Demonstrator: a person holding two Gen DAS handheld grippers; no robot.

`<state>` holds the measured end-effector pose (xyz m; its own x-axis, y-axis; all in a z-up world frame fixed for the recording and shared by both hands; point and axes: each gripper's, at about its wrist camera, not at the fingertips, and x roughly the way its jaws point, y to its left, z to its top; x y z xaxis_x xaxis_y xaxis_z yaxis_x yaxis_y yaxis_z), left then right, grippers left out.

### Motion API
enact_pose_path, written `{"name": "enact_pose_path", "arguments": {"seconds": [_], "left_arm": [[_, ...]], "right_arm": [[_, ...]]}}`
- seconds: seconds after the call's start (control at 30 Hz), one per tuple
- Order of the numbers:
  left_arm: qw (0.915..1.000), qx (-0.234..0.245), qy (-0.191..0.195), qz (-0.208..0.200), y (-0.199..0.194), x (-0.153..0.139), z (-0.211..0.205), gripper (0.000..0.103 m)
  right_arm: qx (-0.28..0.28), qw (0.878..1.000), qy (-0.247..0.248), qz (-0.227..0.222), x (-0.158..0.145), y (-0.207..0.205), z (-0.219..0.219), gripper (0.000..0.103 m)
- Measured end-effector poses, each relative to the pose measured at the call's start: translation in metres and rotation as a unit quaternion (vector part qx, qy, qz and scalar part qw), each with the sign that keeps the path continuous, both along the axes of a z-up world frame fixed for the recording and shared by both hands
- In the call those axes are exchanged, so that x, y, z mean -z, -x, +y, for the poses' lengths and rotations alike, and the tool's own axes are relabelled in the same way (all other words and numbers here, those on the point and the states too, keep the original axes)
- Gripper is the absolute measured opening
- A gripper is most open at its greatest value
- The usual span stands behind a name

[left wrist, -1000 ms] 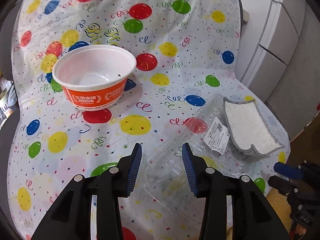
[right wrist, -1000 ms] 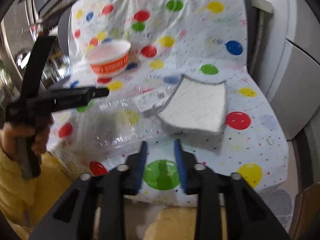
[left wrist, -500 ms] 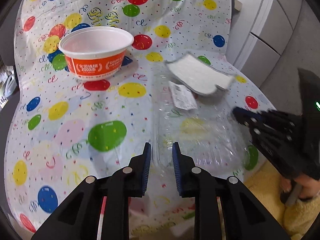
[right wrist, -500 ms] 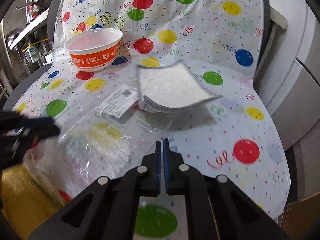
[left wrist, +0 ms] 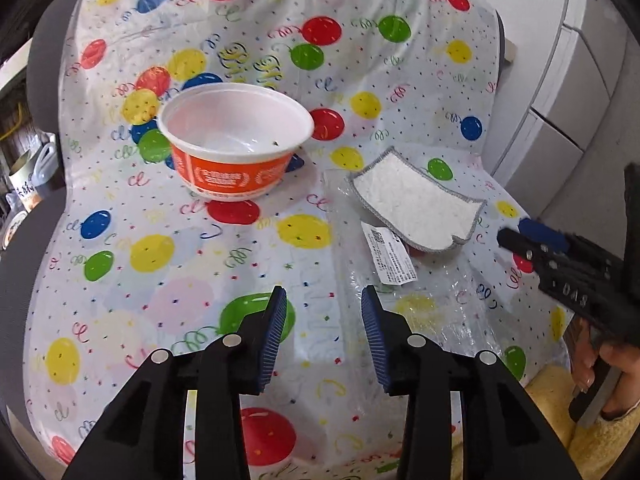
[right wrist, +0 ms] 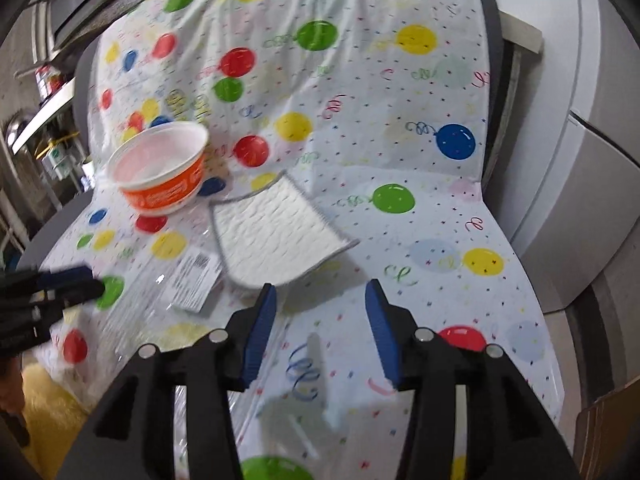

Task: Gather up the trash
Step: 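Lower the foil tray onto the clear plastic and open the right gripper, then grasp the clear plastic packaging with the left gripper while the right gripper grasps the foil tray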

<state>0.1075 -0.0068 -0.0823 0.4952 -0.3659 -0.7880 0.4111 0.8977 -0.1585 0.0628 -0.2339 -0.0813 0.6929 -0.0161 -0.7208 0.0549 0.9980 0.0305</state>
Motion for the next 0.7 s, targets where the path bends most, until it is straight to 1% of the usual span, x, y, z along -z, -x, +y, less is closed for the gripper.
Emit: {"name": "enact_pose_path", "arguments": {"seconds": [0.17, 0.3, 0.37, 0.4, 0.43, 0.47, 0.53, 0.57, 0.6, 0.7], "left_arm": [[0.9999, 0.009, -0.009, 0.001, -0.006, 0.01, -0.015, 0.041], [0.9999, 0.009, -0.015, 0.001, -0.012, 0.015, -0.02, 0.041], [0.9998, 0.008, -0.017, 0.004, -0.014, 0.019, -0.021, 0.041], [0.9998, 0.009, -0.018, 0.006, -0.015, 0.02, -0.021, 0.041], [0.9998, 0.009, -0.019, 0.007, -0.015, 0.022, -0.022, 0.041], [0.9997, 0.008, -0.019, 0.008, -0.016, 0.023, -0.021, 0.041], [0.9997, 0.007, -0.02, 0.008, -0.016, 0.023, -0.02, 0.041], [0.9998, 0.006, -0.019, 0.008, -0.017, 0.023, -0.02, 0.041], [0.9998, 0.005, -0.018, 0.007, -0.016, 0.022, -0.019, 0.041], [0.9999, 0.004, -0.014, 0.005, -0.012, 0.018, -0.017, 0.041]], "right_arm": [[0.017, 0.999, -0.048, 0.009, 0.008, -0.026, -0.015, 0.046], [0.026, 0.994, -0.096, 0.036, 0.026, -0.048, -0.022, 0.046], [0.026, 0.993, -0.11, 0.043, 0.033, -0.054, -0.022, 0.046], [0.026, 0.993, -0.11, 0.045, 0.034, -0.057, -0.02, 0.043], [0.025, 0.993, -0.105, 0.042, 0.033, -0.058, -0.016, 0.037], [0.024, 0.994, -0.097, 0.036, 0.032, -0.058, -0.013, 0.025], [0.018, 0.997, -0.073, 0.018, 0.023, -0.053, -0.005, 0.017], [0.015, 0.997, -0.07, 0.012, 0.02, -0.052, -0.004, 0.009], [0.012, 0.998, -0.062, 0.002, 0.013, -0.047, -0.001, 0.005], [0.012, 0.999, -0.033, -0.037, -0.007, -0.03, 0.001, 0.004]]}}
